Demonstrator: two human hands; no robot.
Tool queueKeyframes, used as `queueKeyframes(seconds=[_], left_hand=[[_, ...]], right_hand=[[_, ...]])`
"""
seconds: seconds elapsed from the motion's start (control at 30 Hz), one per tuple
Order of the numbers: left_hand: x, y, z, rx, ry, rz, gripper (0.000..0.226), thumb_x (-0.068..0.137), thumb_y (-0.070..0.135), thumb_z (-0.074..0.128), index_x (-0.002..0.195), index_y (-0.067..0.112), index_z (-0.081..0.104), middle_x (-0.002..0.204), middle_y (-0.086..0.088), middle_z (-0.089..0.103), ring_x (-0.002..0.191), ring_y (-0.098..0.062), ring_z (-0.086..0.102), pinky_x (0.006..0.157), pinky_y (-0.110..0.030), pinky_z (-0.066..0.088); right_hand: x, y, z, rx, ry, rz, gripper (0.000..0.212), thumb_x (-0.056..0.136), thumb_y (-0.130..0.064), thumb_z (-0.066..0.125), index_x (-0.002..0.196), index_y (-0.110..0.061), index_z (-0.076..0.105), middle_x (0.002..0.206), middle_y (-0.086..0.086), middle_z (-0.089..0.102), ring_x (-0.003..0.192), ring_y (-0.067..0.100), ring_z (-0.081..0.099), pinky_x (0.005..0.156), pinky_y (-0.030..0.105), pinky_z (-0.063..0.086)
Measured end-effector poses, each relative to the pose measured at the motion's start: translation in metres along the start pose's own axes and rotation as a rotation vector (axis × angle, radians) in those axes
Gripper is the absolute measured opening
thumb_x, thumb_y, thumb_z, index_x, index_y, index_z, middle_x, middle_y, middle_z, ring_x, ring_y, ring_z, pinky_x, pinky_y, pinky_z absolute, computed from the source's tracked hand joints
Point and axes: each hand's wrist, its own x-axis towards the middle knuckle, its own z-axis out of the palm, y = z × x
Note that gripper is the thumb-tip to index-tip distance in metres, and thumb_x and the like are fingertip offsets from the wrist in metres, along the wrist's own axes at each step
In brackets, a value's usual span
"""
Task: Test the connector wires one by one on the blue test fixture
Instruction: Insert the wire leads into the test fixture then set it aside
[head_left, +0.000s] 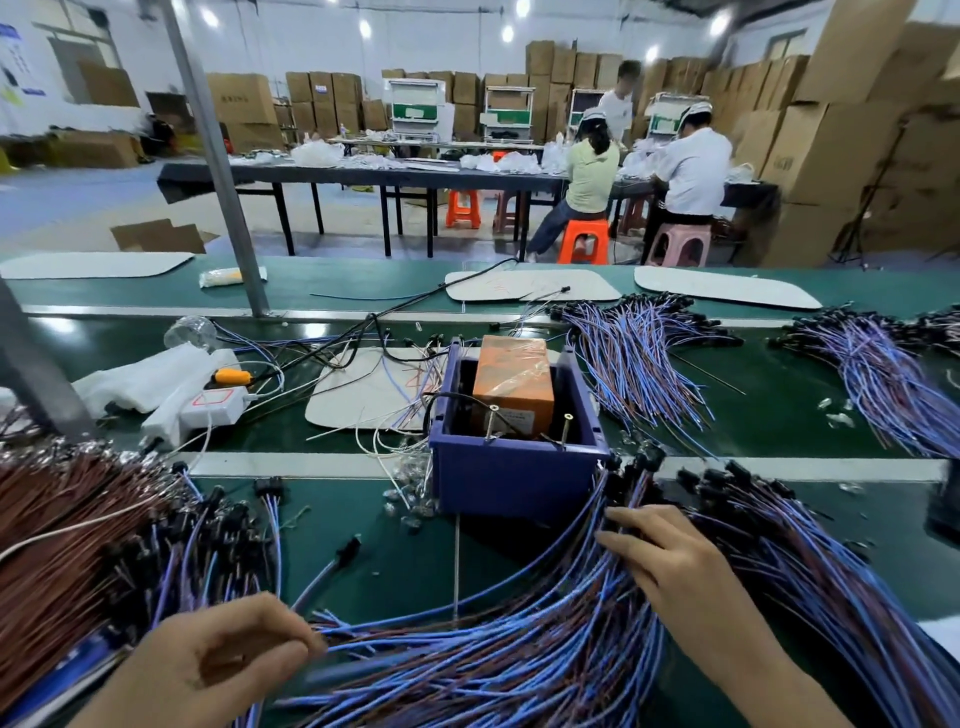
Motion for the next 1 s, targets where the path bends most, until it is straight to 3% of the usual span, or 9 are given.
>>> queueKeyframes(seconds=[0.1, 0.17, 0.23, 0.43, 0.53, 0.63, 0.8, 0.9, 1.0], left_hand=[[0.009, 0.017, 0.014, 0.213, 0.019, 0.019, 0.009, 0.066, 0.035, 0.081, 0.068, 0.035, 0.072, 0.109, 0.015, 0.070, 0.106, -0.009, 0.065, 0.089, -0.011, 0.047], [0.020, 0.024, 0.036, 0.248, -0.023, -0.037, 0.056, 0.032, 0.059, 0.088, 0.079, 0.042, 0.063, 0.131, 0.012, 0.059, 0.127, -0.012, 0.051, 0.102, -0.010, 0.035], [0.035, 0.029, 0.067, 0.514, -0.191, 0.024, 0.061, 0.062, 0.074, 0.066, 0.112, 0.054, 0.037, 0.143, 0.028, 0.029, 0.141, -0.003, 0.023, 0.105, 0.001, 0.009], [0.052, 0.008, 0.147, 1.072, -0.328, -0.015, 0.098, 0.083, 0.069, 0.046, 0.150, 0.028, -0.013, 0.159, 0.000, 0.000, 0.146, -0.021, 0.001, 0.116, -0.042, 0.011], [0.038, 0.010, 0.172, 1.139, -0.205, 0.048, 0.060, 0.093, 0.029, 0.041, 0.150, 0.028, 0.023, 0.144, -0.017, 0.040, 0.128, -0.027, 0.044, 0.094, -0.052, 0.040], [0.021, -0.005, 0.197, 1.112, -0.068, 0.160, 0.055, 0.097, 0.015, 0.020, 0.104, 0.030, 0.073, 0.082, -0.006, 0.074, 0.069, -0.022, 0.070, 0.052, -0.036, 0.055], [0.020, 0.013, 0.245, 1.046, -0.196, 0.106, 0.042, 0.093, 0.038, 0.035, 0.078, 0.046, 0.073, 0.074, 0.017, 0.071, 0.062, 0.001, 0.066, 0.051, -0.011, 0.048], [0.029, 0.014, 0.254, 1.020, -0.244, 0.197, 0.047, 0.078, 0.021, 0.036, 0.088, 0.048, 0.073, 0.081, 0.005, 0.075, 0.063, -0.009, 0.068, 0.049, -0.016, 0.048], [0.028, 0.027, 0.232, 0.924, -0.186, 0.335, 0.027, 0.082, 0.050, 0.052, 0.105, 0.056, 0.065, 0.107, 0.009, 0.072, 0.087, -0.002, 0.068, 0.063, -0.015, 0.052]], right_hand=[[-0.005, -0.001, 0.009, -0.013, -0.025, 0.049, 0.047, 0.047, 0.001, 0.093, 0.089, -0.014, 0.079, 0.097, 0.002, 0.073, 0.092, 0.026, 0.068, 0.075, 0.038, 0.060], [-0.008, -0.004, 0.019, 0.031, 0.019, 0.155, 0.039, 0.058, -0.006, 0.090, 0.094, -0.014, 0.078, 0.100, 0.001, 0.073, 0.100, 0.029, 0.065, 0.084, 0.047, 0.056], [-0.008, -0.009, 0.030, 0.039, 0.078, 0.246, 0.027, 0.075, -0.025, 0.081, 0.099, -0.015, 0.076, 0.106, 0.000, 0.071, 0.113, 0.029, 0.059, 0.096, 0.053, 0.046], [-0.007, -0.023, 0.047, 0.118, -0.247, 0.385, 0.071, 0.077, -0.083, 0.012, 0.141, -0.056, 0.027, 0.148, -0.015, 0.027, 0.147, 0.012, -0.002, 0.111, 0.064, 0.008], [-0.008, -0.022, 0.055, 0.219, -0.280, 0.411, 0.060, 0.075, -0.085, 0.015, 0.131, -0.068, 0.026, 0.148, -0.023, 0.009, 0.140, 0.002, -0.027, 0.110, 0.065, 0.007], [-0.008, -0.015, 0.058, 0.297, -0.267, 0.378, 0.040, 0.083, -0.065, 0.038, 0.119, -0.055, 0.052, 0.148, -0.019, 0.017, 0.140, 0.001, -0.026, 0.111, 0.055, 0.016], [-0.007, 0.028, 0.050, 0.377, -0.338, 0.256, 0.040, 0.074, -0.042, 0.040, 0.105, -0.041, 0.064, 0.144, -0.029, 0.017, 0.143, -0.001, -0.017, 0.112, 0.063, 0.013], [-0.001, 0.048, 0.044, 0.320, -0.395, 0.178, 0.050, 0.075, -0.038, 0.040, 0.121, -0.044, 0.057, 0.146, -0.032, 0.008, 0.143, -0.001, -0.020, 0.113, 0.064, 0.012], [0.002, 0.051, 0.045, 0.265, -0.390, 0.163, 0.055, 0.075, -0.036, 0.045, 0.128, -0.051, 0.046, 0.152, -0.025, 0.015, 0.143, 0.001, -0.020, 0.114, 0.063, -0.001]])
